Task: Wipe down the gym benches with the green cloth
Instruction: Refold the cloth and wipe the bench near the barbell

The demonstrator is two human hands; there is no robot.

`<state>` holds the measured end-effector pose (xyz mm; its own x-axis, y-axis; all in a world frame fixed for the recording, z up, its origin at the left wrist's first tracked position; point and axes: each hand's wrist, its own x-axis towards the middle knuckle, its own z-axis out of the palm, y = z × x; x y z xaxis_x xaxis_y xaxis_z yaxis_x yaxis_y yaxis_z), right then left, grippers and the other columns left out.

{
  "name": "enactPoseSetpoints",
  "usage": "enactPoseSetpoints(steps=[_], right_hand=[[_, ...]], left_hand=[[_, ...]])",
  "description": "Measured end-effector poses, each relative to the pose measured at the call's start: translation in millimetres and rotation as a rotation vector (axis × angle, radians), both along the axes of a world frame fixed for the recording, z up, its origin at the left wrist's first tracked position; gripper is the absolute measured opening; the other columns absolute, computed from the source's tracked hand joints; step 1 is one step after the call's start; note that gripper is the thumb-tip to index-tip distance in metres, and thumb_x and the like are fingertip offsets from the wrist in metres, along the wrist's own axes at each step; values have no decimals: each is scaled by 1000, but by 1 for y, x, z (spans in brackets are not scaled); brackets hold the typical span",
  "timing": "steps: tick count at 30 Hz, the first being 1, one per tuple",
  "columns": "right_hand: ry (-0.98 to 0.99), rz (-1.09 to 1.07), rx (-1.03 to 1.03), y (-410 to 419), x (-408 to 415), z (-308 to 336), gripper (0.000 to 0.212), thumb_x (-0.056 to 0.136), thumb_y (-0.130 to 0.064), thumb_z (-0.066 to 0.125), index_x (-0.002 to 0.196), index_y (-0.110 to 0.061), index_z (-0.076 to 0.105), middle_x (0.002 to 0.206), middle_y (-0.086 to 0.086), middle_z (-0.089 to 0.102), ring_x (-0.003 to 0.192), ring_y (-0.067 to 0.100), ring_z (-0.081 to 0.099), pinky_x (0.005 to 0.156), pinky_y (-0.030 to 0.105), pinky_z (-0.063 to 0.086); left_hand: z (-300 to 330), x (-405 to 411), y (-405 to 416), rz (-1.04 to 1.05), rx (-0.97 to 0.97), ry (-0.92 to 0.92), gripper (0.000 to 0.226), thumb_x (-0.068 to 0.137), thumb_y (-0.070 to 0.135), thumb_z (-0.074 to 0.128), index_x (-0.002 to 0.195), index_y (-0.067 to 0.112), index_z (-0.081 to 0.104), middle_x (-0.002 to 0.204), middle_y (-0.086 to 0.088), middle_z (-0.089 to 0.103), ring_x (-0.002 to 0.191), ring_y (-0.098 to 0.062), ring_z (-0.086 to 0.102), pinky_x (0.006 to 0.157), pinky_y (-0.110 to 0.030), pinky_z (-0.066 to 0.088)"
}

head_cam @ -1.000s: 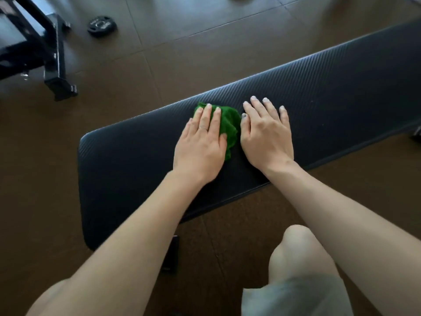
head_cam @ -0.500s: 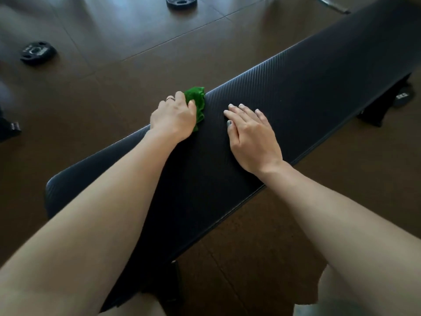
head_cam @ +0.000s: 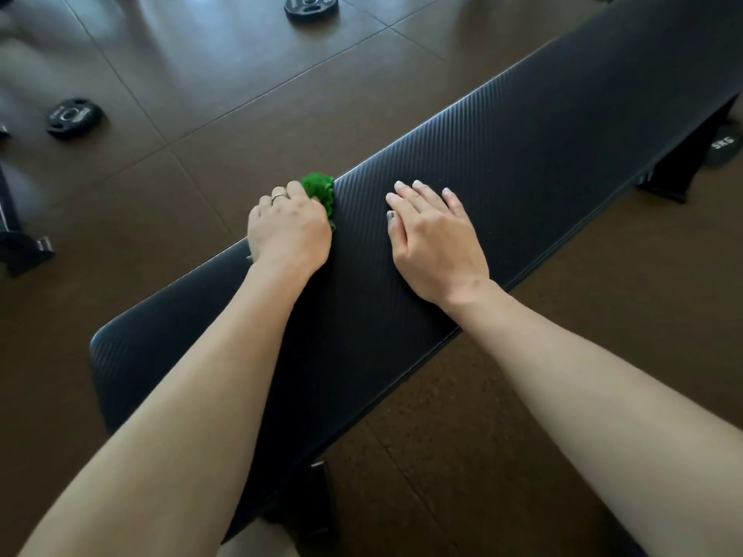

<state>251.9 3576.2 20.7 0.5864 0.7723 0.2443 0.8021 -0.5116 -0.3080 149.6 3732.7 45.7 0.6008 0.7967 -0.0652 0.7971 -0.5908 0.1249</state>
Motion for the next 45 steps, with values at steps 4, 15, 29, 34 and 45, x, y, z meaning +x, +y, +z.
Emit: enactPoseSetpoints(steps=[4,15,29,34,45], right_hand=[[59,1,134,-2,1,-1,52,107,-30,30,145,-5,57,147,11,60,141,25,51,122,49,33],[32,157,-72,-5,107,0,55,112,-37,21,158,-14,40,167,13,31,157,31,22,128,50,10],[96,224,-66,-14,108,6,59,110,-39,17,156,-13,44,167,19,29,157,38,17,128,56,6],[105,233,-42,-12,111,6,58,110,-38,17,154,-15,47,167,18,31,157,36,19,128,54,7],[1,177,-26,-8,103,1,61,108,-40,15,149,-13,52,162,21,39,153,39,27,126,58,16]], left_hand=[[-2,52,-19,-8,19,-27,41,109,28,27,136,3,44,143,-22,51,133,-40,45,109,-45,30],[-13,21,-162,17,61,-48,57,112,37,20,164,18,11,172,-2,8,159,-15,2,130,-34,3],[-24,63,-252,363,263,-132,50,109,31,33,154,11,44,159,-8,44,151,-23,36,125,-41,28],[-22,67,-249,323,201,-146,51,110,34,32,156,14,41,162,-5,40,153,-20,32,126,-40,26],[-9,34,-183,422,130,-53,59,110,33,25,164,10,15,171,-9,13,159,-22,8,129,-36,3]])
